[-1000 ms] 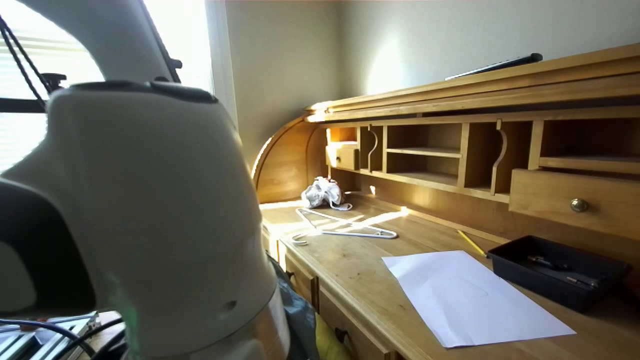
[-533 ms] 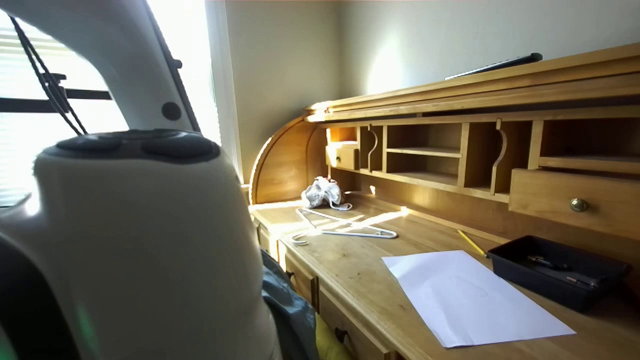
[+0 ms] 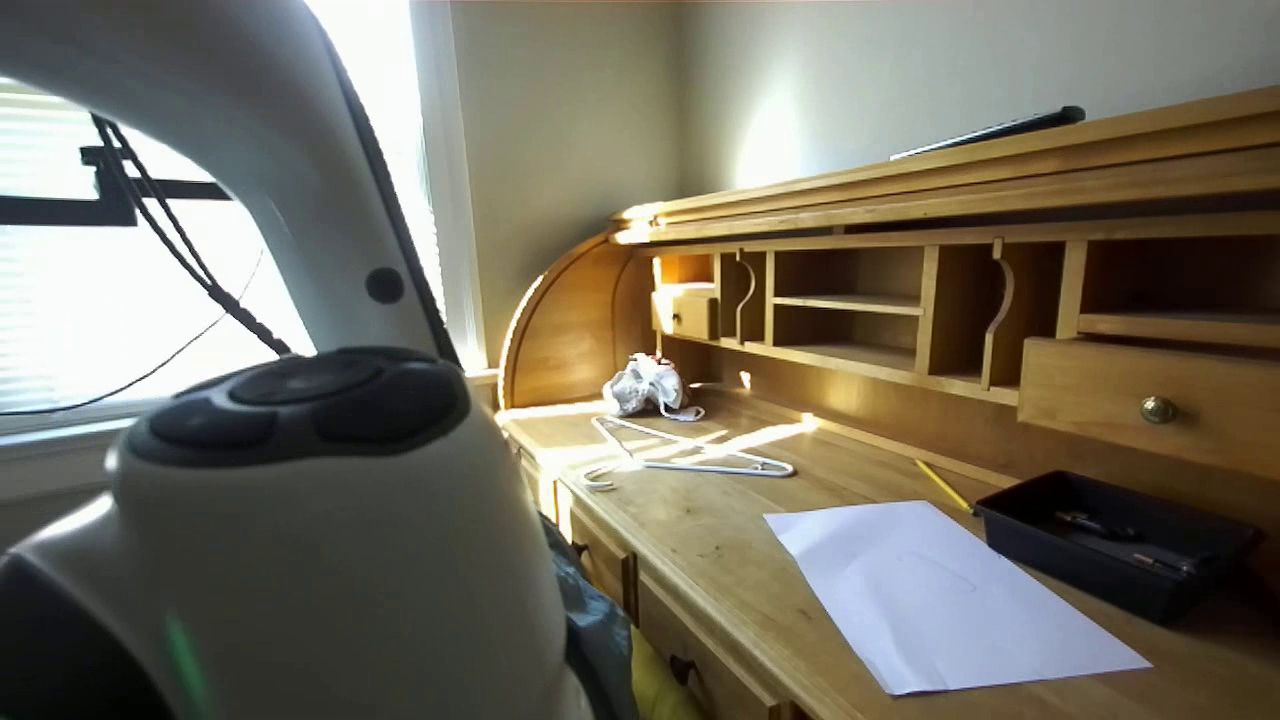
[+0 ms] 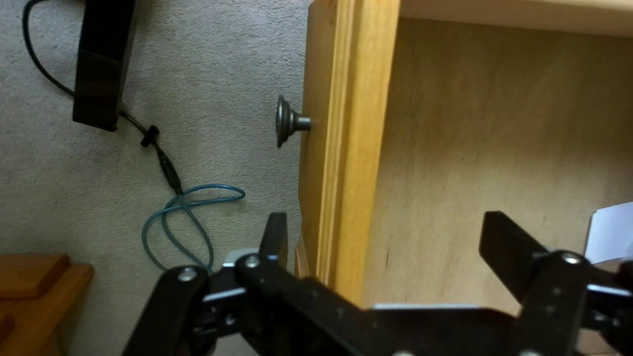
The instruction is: Close the open drawer on the right.
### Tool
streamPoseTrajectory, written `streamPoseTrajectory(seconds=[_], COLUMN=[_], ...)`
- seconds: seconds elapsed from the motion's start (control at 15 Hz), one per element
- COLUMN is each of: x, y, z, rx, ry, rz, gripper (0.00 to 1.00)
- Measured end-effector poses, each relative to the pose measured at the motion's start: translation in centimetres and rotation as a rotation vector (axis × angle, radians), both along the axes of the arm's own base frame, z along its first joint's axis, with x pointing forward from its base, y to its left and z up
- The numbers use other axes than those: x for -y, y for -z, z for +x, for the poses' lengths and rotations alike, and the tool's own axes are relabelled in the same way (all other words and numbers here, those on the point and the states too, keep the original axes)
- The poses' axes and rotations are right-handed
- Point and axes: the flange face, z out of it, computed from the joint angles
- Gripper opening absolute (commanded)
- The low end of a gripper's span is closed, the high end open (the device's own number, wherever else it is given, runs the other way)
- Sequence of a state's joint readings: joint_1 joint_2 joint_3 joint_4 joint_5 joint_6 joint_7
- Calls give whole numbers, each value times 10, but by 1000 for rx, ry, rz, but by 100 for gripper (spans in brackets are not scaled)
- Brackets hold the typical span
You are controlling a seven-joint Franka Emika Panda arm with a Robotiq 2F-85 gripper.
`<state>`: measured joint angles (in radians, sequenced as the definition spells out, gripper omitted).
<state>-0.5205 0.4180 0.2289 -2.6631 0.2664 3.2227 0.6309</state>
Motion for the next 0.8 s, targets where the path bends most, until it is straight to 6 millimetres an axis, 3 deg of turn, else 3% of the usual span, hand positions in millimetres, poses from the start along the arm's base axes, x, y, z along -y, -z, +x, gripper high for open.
streamPoseTrajectory(seconds=[0.27,0.8], x=[-3,6], y=[14,27], z=[9,-1], rx=[45,100], ry=[22,100], rz=[23,76], gripper=[100,100])
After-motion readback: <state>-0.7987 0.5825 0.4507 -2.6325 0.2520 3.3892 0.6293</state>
